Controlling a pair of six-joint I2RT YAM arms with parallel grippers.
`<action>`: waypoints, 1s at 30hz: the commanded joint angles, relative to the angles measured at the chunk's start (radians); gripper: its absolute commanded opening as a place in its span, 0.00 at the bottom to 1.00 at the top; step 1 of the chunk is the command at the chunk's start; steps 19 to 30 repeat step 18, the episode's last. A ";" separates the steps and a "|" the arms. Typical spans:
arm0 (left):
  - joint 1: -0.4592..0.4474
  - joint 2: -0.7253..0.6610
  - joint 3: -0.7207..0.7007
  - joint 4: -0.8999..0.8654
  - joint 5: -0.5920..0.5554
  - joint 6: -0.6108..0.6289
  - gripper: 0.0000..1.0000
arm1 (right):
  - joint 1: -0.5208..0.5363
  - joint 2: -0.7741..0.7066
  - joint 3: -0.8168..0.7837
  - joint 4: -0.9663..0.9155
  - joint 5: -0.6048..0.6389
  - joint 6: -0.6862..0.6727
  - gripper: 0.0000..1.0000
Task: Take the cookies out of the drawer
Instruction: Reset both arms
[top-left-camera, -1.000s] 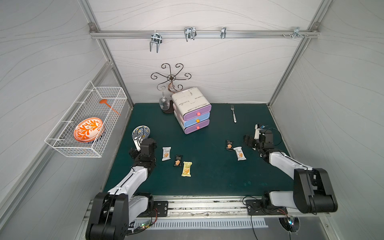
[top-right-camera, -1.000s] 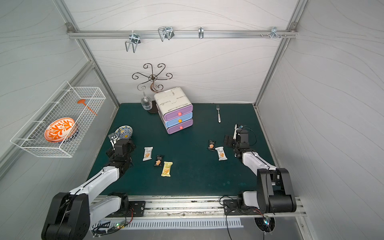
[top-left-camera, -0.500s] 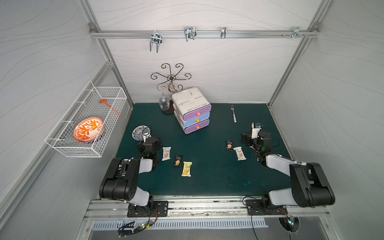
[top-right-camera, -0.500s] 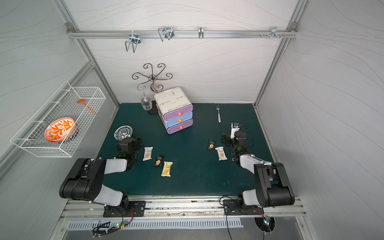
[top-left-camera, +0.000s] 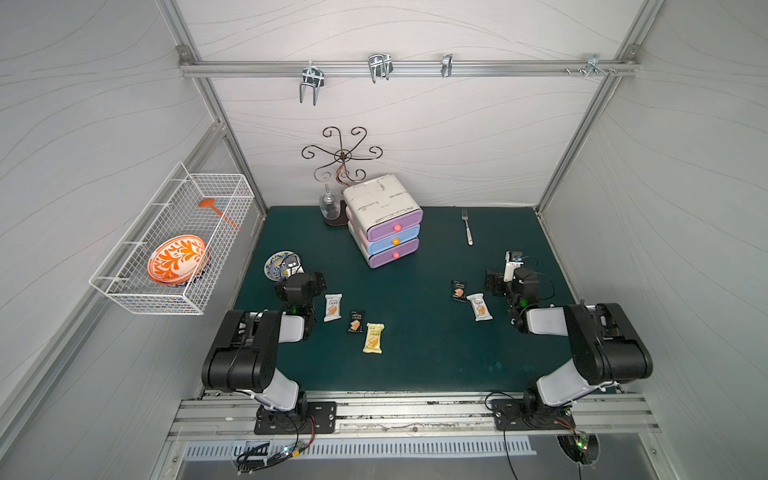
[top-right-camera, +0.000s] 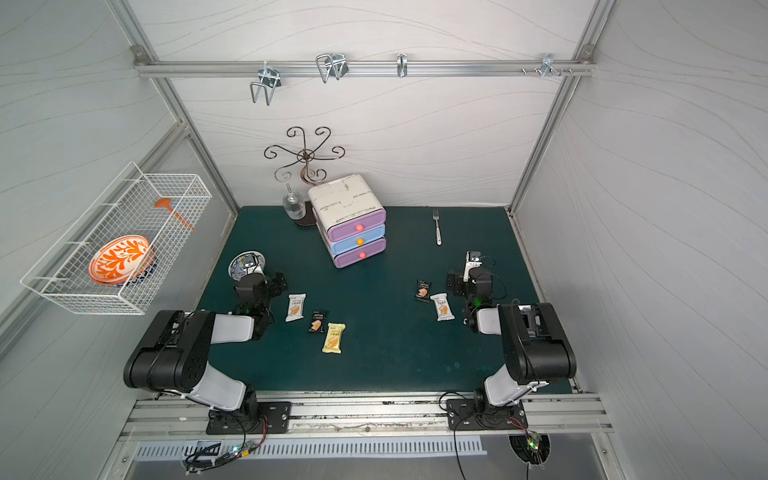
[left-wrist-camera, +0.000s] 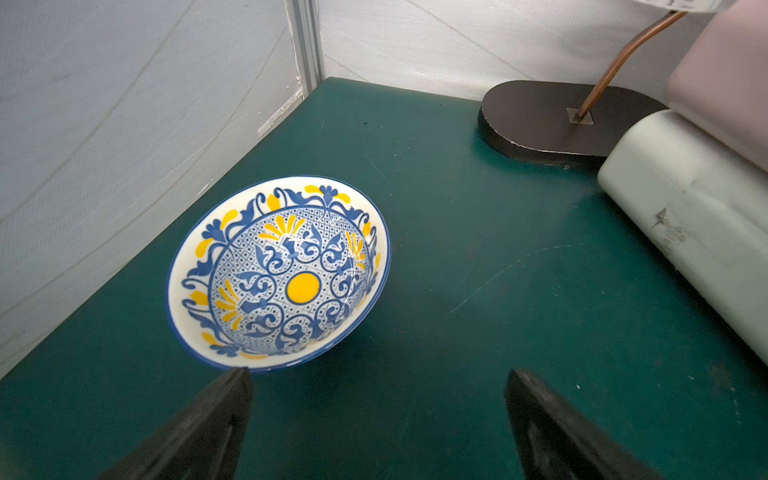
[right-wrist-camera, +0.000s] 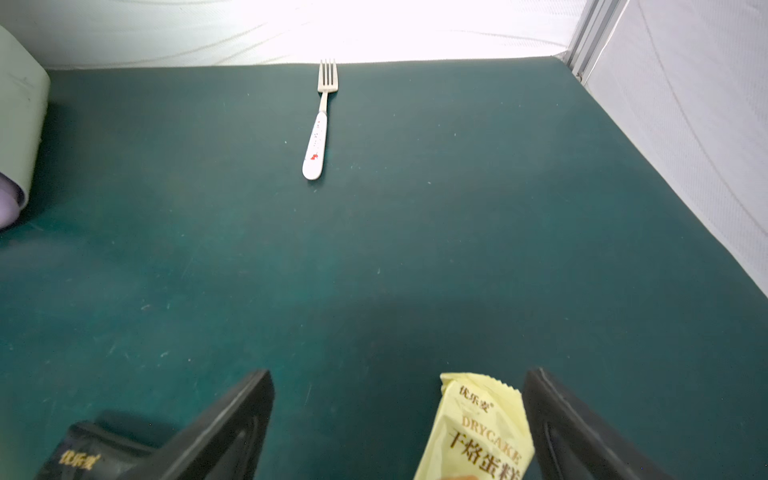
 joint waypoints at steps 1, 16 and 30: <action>0.004 0.002 0.005 0.052 0.010 0.015 1.00 | -0.005 0.003 -0.004 0.037 -0.005 0.007 0.99; 0.004 -0.001 0.008 0.045 0.010 0.013 1.00 | -0.007 0.004 -0.004 0.037 -0.008 0.008 0.99; 0.004 -0.001 0.008 0.045 0.010 0.013 1.00 | -0.007 0.004 -0.005 0.038 -0.008 0.007 0.99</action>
